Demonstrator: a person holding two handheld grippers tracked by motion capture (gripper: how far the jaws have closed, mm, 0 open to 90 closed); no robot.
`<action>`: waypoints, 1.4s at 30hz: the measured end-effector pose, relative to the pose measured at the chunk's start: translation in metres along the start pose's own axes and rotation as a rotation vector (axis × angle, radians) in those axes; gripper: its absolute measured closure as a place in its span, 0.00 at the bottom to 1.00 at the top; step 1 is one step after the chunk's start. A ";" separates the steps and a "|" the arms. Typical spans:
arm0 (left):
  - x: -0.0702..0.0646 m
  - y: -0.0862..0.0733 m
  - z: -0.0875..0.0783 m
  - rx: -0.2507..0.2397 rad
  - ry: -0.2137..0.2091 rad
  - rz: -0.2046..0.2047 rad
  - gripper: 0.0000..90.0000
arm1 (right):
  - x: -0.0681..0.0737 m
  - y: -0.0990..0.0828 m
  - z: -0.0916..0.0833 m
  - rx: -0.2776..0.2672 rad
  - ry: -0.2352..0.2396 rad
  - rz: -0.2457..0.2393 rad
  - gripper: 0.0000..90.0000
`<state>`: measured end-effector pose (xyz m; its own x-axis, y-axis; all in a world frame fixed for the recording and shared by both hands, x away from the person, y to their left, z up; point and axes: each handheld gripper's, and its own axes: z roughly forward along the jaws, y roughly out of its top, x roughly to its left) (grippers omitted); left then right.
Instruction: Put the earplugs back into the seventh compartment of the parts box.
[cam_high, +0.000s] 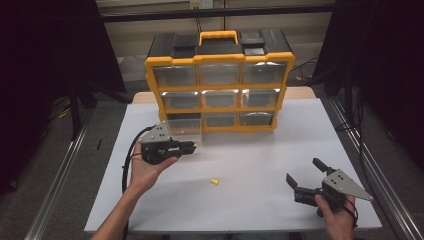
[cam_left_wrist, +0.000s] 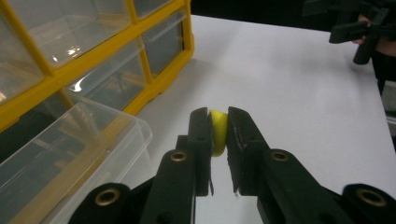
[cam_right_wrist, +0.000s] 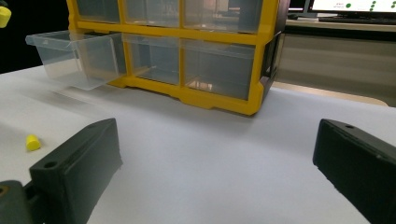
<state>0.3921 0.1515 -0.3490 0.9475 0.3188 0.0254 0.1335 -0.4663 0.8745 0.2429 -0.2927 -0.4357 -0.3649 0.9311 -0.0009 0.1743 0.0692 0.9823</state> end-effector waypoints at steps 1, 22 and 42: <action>0.001 0.001 0.000 0.000 -0.005 -0.003 0.89 | 0.000 0.000 0.000 0.000 0.000 0.002 0.01; 0.038 0.025 -0.006 0.095 0.038 0.003 0.89 | -0.001 0.000 -0.001 0.001 0.001 -0.001 0.01; 0.067 0.041 0.012 0.320 0.069 0.029 0.89 | 0.000 0.000 0.000 0.001 0.003 -0.001 0.01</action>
<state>0.4651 0.1436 -0.3172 0.9317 0.3518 0.0904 0.2019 -0.7085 0.6763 0.2427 -0.2929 -0.4357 -0.3677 0.9300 -0.0010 0.1752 0.0703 0.9820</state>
